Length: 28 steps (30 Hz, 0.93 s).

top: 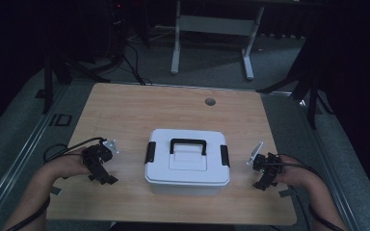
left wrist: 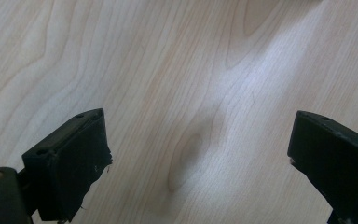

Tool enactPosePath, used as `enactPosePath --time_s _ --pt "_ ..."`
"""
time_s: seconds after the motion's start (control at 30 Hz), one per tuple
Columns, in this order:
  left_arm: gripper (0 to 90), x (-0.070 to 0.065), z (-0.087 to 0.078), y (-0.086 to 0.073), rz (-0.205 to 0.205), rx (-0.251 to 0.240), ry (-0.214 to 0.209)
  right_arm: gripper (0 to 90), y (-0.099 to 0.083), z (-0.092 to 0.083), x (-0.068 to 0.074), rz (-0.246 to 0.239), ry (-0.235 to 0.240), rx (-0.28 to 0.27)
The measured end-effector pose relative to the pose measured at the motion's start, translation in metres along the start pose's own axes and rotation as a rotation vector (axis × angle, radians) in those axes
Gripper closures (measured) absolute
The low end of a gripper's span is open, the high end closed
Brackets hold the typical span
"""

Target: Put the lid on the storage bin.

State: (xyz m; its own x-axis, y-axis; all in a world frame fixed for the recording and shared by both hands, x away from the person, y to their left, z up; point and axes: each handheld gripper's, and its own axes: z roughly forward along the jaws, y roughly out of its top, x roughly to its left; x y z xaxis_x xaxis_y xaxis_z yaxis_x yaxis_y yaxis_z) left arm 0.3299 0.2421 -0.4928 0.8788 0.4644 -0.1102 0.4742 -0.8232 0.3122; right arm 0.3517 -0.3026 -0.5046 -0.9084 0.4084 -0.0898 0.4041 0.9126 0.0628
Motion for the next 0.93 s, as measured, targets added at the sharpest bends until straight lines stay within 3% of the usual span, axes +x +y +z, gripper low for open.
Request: enactPosePath --time_s 0.17,0.43,0.8,0.93 --pt "4.4 0.001 0.006 -0.01 -0.025 -0.064 0.011 13.5 -0.004 0.002 -0.001 0.013 -0.011 -0.024" --pt "4.4 0.0 0.013 -0.028 -0.047 -0.074 -0.013 13.5 -0.007 0.007 -0.001 0.022 -0.019 -0.021" --pt "4.5 0.002 0.011 -0.041 -0.072 -0.088 0.001 13.0 -0.014 0.008 -0.003 0.078 -0.029 -0.061" --pt "4.5 0.002 0.013 -0.042 -0.072 -0.065 0.0 13.0 -0.016 0.009 -0.004 0.092 -0.029 -0.062"
